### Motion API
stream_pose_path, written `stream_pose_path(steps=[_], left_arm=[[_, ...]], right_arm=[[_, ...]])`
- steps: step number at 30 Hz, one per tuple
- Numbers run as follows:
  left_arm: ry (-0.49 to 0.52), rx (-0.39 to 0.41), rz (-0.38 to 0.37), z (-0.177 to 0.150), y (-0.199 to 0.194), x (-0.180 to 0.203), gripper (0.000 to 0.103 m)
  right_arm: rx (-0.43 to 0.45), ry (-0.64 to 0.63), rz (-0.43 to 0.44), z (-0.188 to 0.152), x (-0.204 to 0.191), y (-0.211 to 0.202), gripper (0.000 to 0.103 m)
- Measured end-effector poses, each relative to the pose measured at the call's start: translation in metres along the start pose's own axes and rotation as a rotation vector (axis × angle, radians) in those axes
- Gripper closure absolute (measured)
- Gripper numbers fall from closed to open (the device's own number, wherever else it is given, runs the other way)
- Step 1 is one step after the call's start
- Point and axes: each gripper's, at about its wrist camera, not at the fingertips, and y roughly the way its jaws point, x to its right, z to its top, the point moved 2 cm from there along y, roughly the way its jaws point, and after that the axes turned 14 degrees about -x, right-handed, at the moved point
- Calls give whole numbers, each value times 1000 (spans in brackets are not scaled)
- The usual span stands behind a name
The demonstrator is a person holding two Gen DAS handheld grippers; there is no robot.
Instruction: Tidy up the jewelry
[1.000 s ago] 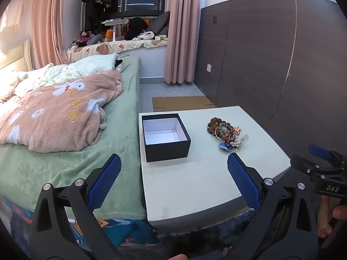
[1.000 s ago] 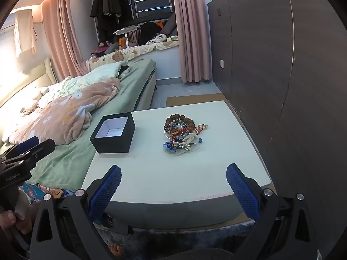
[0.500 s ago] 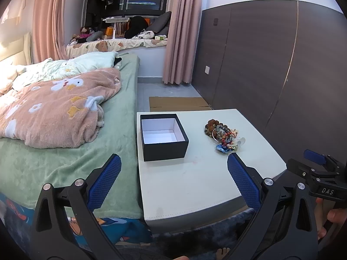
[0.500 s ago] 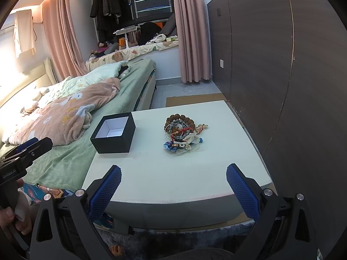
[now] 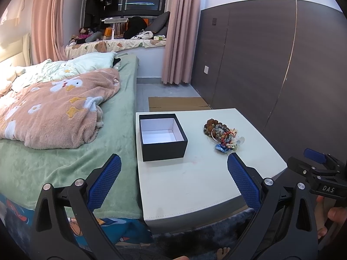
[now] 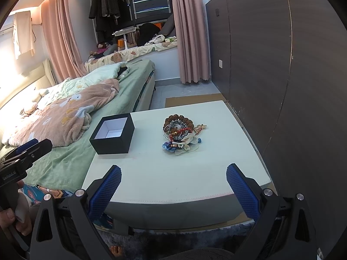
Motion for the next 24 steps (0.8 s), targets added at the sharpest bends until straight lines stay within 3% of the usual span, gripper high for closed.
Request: stream_pose_path(steps=[12,24], left_arm=[[-1,-1,-2,0,0,3,5],[2,-2,1,0,0,5,5]], right_arm=[[-1,-3,-15,1,0,-2,8],[-18,-11,-31,-1,-4,-1,19]])
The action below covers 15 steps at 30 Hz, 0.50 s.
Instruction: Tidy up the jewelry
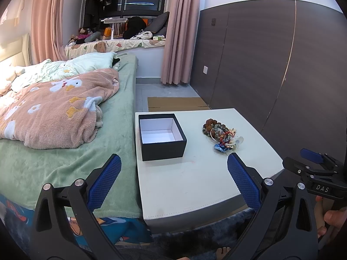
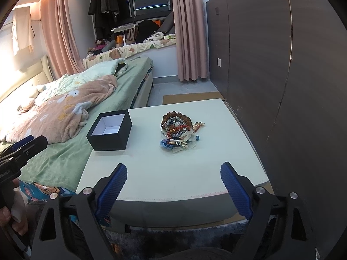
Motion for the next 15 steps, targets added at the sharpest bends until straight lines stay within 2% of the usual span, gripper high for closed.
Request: stream_pose_path(steps=[7,15], left_arm=[[-4,-3,-4,1,0,-2,5],[-6,-6,-5,0,1,-6,5]], right_arm=[[-3,9,11,0,1,0,18],[7,18,7,1,2,-1,9]])
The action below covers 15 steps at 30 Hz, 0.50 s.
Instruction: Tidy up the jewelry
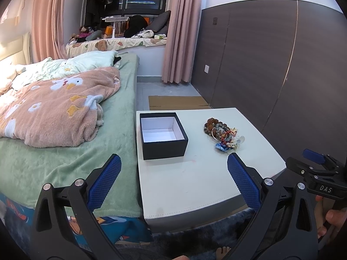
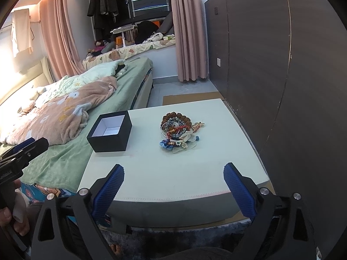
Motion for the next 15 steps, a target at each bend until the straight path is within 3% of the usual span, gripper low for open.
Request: stream_pose_path(steps=[15], left_arm=[[-2,-11,-28,-1,1,-2,5]], right_arm=[[-17,28,-2,2,6,2,8]])
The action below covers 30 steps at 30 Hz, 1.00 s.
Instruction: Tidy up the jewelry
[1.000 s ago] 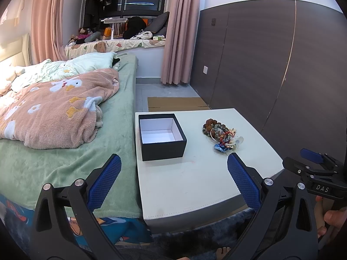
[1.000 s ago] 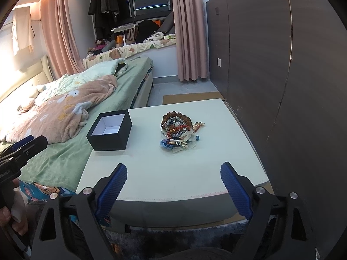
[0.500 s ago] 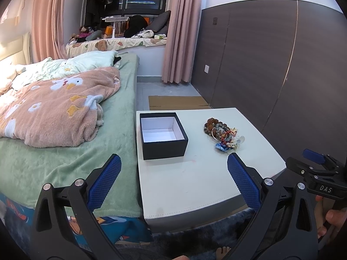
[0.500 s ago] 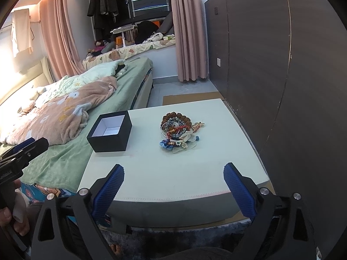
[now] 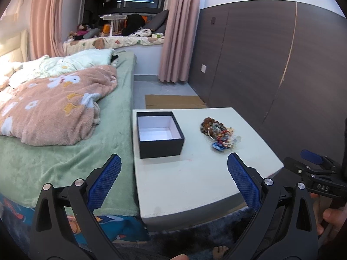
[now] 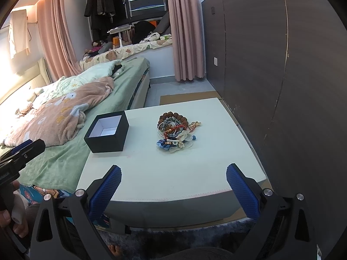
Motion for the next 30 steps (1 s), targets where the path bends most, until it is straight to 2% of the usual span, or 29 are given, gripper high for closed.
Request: stream_pose_path(steps=[5,17,22,25,30], left_arm=[[15,-27,-1,4,4,3,5],[44,-36,-97,42,5,21,5],[62,-45,-141,56,14,35,6],[64,-76,-159,66,24,42,13],[49,-146,-193,80,48,51,26]], right_arm=[[-21,29,14,5,8,1,8],[-25,125,72,37,33,3,8],[-42,173,118,50,46,10,13],[-60,204,147,58,55,19,16],[-112,253,218,73,65,39,25]])
